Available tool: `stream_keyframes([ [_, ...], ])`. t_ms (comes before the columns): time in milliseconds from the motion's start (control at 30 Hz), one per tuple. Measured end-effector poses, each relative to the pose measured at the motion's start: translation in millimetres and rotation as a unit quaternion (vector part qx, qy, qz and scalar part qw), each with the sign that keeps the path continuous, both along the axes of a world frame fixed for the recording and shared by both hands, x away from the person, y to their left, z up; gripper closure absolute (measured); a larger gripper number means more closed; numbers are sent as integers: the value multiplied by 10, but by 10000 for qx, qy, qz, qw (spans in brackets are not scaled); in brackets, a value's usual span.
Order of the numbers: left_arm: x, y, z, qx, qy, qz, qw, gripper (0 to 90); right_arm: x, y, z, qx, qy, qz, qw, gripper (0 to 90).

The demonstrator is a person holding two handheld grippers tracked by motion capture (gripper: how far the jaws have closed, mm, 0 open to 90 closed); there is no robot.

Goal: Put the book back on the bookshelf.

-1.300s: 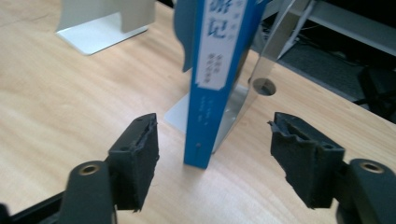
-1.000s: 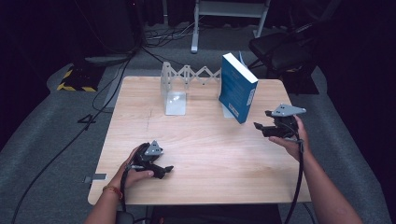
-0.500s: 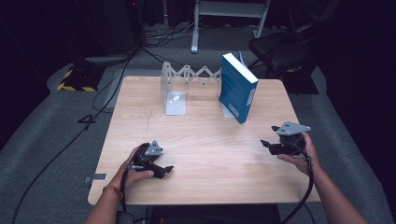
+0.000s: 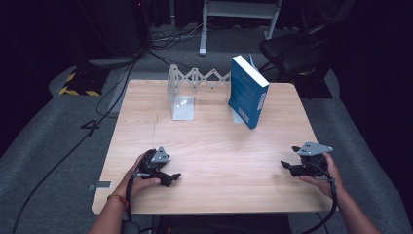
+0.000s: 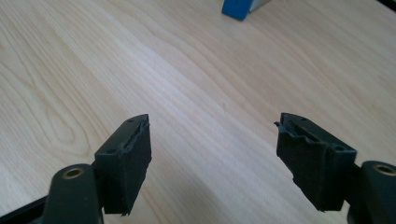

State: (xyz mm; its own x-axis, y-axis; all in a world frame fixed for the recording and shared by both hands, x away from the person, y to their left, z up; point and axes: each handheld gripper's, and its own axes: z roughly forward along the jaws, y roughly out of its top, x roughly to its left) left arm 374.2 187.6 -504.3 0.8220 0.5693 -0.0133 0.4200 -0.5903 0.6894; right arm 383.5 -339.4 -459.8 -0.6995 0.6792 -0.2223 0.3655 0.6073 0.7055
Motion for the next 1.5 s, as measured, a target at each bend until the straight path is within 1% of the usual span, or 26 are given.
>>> stream_keyframes([
  [33,0,0,0,2,2,-1,10000,147,0,0,0,0,0,0,10000,270],
  [200,0,0,0,3,2,2,10000,147,-91,-156,-145,52,147,-74,9999,260],
  [300,0,0,1,4,3,1,10000,147,-137,-252,-231,70,198,-185,9996,257],
  [333,0,0,0,2,2,2,10000,147,-151,-287,-261,102,248,-196,9994,253],
  [367,0,0,0,2,2,2,10000,147,-151,-287,-261,102,248,-196,9994,253],
  [400,-1,0,0,4,0,7,10000,147,-166,-319,-292,138,297,-231,9992,249],
  [467,-4,-1,0,6,-2,23,10000,147,-222,-413,-362,328,387,-344,9981,236],
  [567,-5,-1,0,3,0,28,10000,147,-277,-525,-410,670,503,-479,9953,231],
  [633,-6,-1,0,4,-1,34,10000,147,-306,-583,-432,826,536,-556,9936,232],
  [700,-7,-2,0,1,-2,48,10000,147,-313,-607,-440,911,618,-600,9921,231],
  [900,-11,-4,-1,-4,4,71,10000,147,-311,-604,-440,906,628,-600,9921,225],
  [1033,-10,-4,-1,-1,-1,68,10000,147,-323,-591,-440,857,548,-660,9926,216],
  [1167,-1,-6,0,6,4,39,10000,144,-328,-592,-441,874,550,-700,9922,220],
  [1300,-1,-8,-1,4,6,43,10000,143,-314,-597,-441,918,613,-728,9912,219],
  [1500,7,-11,-2,-6,16,41,10000,140,-316,-597,-441,912,605,-721,9914,221],
])
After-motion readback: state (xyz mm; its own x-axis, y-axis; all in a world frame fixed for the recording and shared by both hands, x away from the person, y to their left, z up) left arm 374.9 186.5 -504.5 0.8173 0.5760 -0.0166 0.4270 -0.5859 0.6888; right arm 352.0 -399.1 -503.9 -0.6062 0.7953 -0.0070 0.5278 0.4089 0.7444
